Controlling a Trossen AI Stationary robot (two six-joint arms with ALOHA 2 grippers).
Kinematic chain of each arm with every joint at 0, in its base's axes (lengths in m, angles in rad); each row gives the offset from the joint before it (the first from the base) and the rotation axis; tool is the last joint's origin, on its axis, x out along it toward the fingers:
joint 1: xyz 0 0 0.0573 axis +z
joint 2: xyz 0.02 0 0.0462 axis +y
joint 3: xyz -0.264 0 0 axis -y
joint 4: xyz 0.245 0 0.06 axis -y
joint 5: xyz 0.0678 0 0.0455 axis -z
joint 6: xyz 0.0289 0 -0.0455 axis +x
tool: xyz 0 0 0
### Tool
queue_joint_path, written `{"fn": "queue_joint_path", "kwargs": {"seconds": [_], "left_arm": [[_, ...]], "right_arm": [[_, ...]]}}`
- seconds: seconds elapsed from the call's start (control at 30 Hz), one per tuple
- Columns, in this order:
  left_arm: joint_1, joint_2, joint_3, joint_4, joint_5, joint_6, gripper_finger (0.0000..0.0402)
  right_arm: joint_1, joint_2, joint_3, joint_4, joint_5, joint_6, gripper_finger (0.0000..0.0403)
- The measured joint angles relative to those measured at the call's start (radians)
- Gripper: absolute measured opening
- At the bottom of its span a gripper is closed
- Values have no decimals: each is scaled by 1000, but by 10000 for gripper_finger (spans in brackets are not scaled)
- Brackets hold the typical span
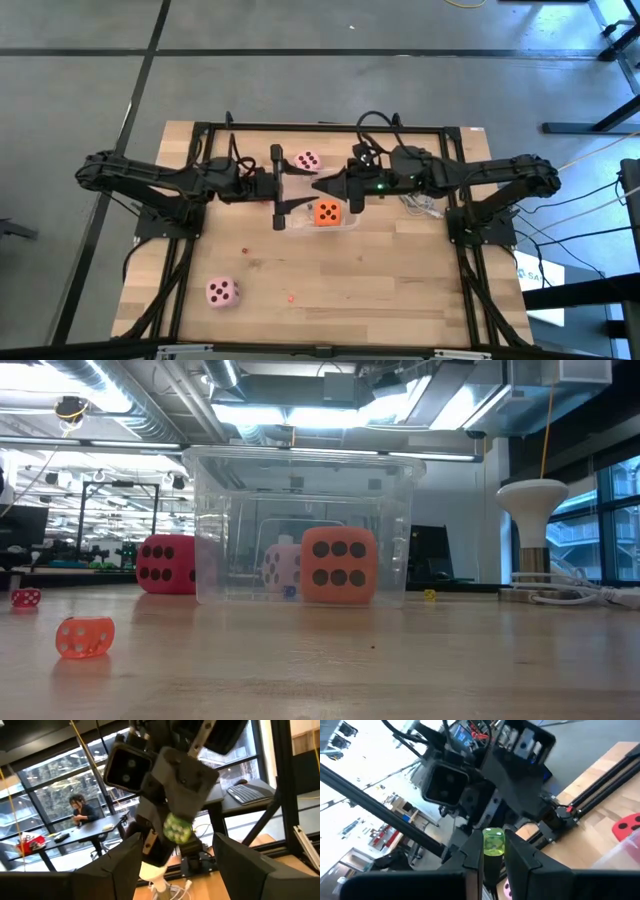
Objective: Pick & Place Dice
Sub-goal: Put the small green dice into the transparent bin
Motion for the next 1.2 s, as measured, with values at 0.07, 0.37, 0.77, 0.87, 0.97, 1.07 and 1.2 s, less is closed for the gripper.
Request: {"fn": "queue_joint_path", "kwargs": {"seconds": [0.07, 0.37, 0.77, 0.87, 0.97, 1.07, 1.2], "left_arm": [[0, 1, 0, -3, 1, 0, 228], [0, 1, 0, 39, 0, 1, 193], [0, 1, 0, 41, 5, 9, 137], [0, 1, 0, 42, 5, 9, 124], [0, 1, 0, 46, 7, 10, 116], [0, 2, 0, 58, 8, 12, 114], [-1, 8, -1, 61, 11, 38, 110]], "right_arm": [[0, -1, 0, 0, 0, 0, 49], [0, 0, 0, 2, 3, 0, 49], [0, 0, 0, 1, 0, -1, 49], [1, 0, 0, 2, 0, -1, 49], [0, 9, 0, 10, -5, 0, 49], [0, 24, 0, 39, -17, 7, 49], [1, 31, 0, 56, -35, 9, 49]]}}
